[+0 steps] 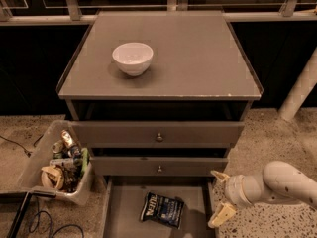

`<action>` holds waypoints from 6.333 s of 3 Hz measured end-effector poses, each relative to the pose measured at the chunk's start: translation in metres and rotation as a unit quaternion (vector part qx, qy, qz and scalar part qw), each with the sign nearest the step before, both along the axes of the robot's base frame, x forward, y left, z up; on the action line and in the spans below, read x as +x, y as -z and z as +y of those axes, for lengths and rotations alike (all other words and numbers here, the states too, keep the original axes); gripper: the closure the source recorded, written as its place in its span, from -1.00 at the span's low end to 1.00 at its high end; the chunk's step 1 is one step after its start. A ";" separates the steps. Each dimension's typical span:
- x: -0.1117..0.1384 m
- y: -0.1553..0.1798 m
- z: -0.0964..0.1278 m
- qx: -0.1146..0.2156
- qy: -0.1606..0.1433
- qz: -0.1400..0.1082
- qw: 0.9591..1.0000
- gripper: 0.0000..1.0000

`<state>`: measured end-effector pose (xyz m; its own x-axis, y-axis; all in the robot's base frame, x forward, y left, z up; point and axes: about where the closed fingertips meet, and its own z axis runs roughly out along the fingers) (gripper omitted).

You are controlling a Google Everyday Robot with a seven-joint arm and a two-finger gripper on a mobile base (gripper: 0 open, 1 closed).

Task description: Pick blue chip bag from bottom drawer and place on counter

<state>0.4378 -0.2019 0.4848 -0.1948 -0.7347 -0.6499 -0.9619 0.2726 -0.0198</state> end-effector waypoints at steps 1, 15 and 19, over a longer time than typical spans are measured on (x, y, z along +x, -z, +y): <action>0.000 0.008 0.007 -0.011 -0.005 0.010 1.000 -1.00; 0.064 0.369 0.112 0.088 0.052 0.053 0.993 -0.16; 0.060 0.349 0.103 0.097 0.043 0.050 0.993 1.00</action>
Offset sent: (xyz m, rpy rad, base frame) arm 0.0189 0.0344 -0.0899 -0.0377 0.1306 -0.0129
